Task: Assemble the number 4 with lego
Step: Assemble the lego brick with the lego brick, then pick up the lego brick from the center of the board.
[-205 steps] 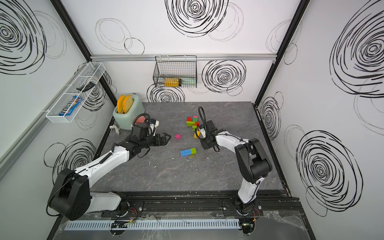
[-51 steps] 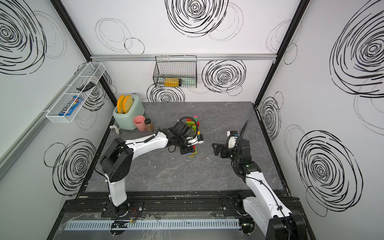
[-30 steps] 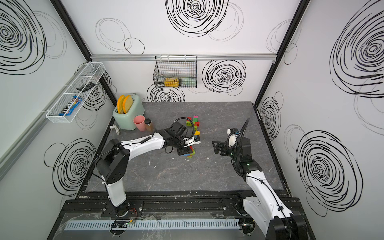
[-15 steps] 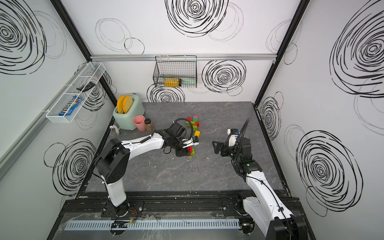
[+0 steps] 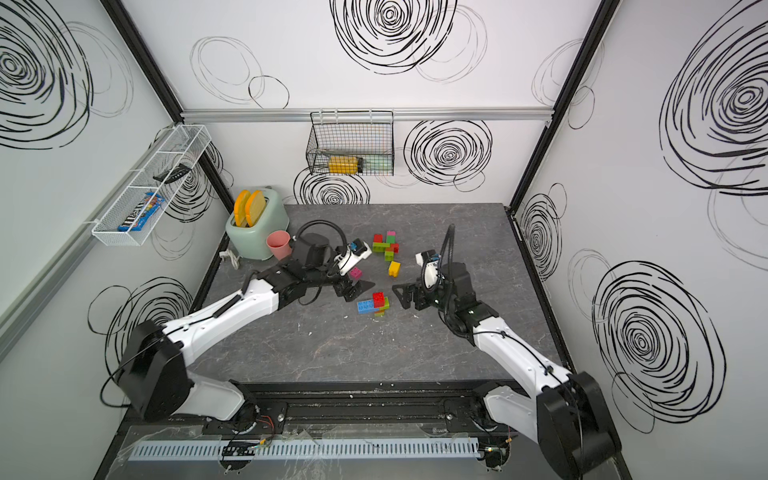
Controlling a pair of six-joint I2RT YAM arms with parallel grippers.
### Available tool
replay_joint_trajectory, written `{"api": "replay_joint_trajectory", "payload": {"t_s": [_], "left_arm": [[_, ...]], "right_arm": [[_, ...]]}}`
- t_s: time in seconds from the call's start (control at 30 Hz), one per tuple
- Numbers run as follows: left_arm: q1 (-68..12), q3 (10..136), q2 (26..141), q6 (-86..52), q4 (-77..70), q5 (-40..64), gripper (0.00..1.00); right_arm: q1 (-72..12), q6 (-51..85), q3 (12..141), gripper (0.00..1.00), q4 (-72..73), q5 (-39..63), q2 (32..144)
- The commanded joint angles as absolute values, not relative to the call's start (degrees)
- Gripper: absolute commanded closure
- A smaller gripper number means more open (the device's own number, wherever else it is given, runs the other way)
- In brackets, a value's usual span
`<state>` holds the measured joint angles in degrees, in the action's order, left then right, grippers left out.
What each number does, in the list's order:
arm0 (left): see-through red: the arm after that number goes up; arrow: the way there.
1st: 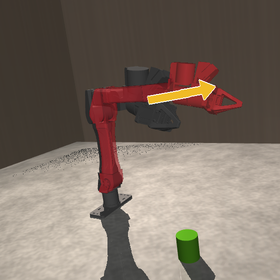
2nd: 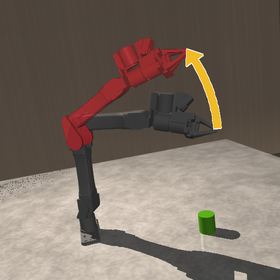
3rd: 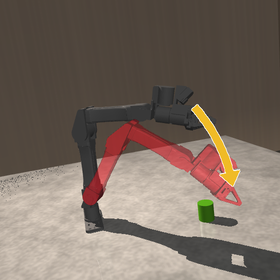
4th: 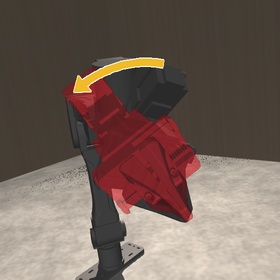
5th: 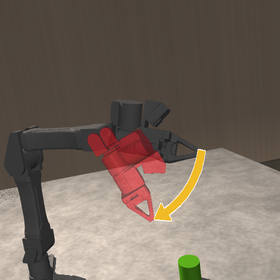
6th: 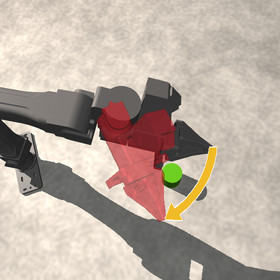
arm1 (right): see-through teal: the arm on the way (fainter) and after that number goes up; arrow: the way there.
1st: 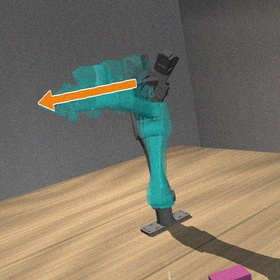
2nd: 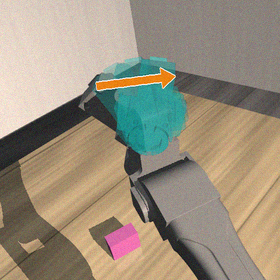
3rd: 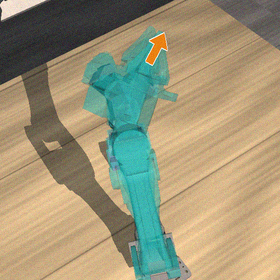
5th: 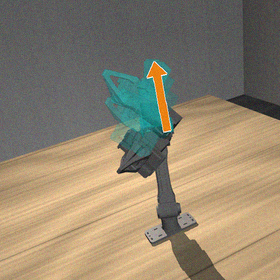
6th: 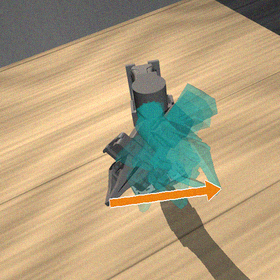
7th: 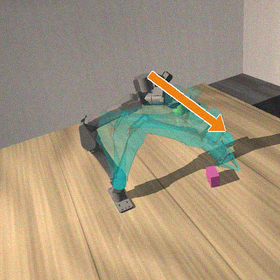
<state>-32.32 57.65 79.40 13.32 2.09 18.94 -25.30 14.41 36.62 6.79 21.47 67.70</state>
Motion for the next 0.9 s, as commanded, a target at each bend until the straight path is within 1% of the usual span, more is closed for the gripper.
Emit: {"api": "replay_joint_trajectory", "payload": {"t_s": [0.0, 0.07, 0.13, 0.2, 0.3, 0.43, 0.57, 0.67, 0.7, 0.87], "left_arm": [[-30.66, 49.64, 72.04, -3.22, -14.76, 5.32, 0.04], [-29.04, 45.12, 67.08, -9.37, -16.76, 1.34, 0.04], [-27.71, 42.00, 62.91, -13.17, -14.92, -2.63, 0.04], [-26.92, 40.38, 58.99, -16.13, -9.65, -8.19, 0.04], [-25.58, 38.88, 54.57, -20.62, -2.33, -12.01, 0.04], [-22.56, 36.65, 51.45, -30.65, 3.94, -11.54, 0.04], [-19.40, 34.37, 50.59, -36.97, 6.96, -9.40, 0.04], [-17.94, 33.59, 49.87, -38.19, 8.21, -9.30, 0.04], [-17.55, 33.49, 49.63, -38.23, 8.60, -9.41, 0.04], [-15.27, 32.32, 47.36, -36.71, 9.63, -8.12, 0.04]], "right_arm": [[-28.05, 9.23, 44.06, 0.03, 7.03, 20.04, 75.40], [-28.90, 7.35, 49.39, 0.05, 4.38, 21.87, 81.21], [-29.81, 5.55, 54.66, 0.05, 1.28, 22.36, 86.67], [-30.72, 3.79, 59.84, 0.08, -2.09, 21.59, 91.88], [-31.56, 2.88, 66.82, 0.09, -6.21, 19.03, 98.58], [-32.49, -1.47, 75.20, 0.10, -10.63, 20.58, 106.63], [-33.85, -4.75, 87.09, 0.12, -19.60, 16.60, 115.99], [-35.23, -7.33, 96.61, 0.13, -27.14, 13.38, 123.14], [-35.62, -7.79, 100.07, 0.16, -29.62, 12.14, 125.86], [-37.34, -8.52, 111.23, 0.22, -35.19, 8.52, 134.45]]}}
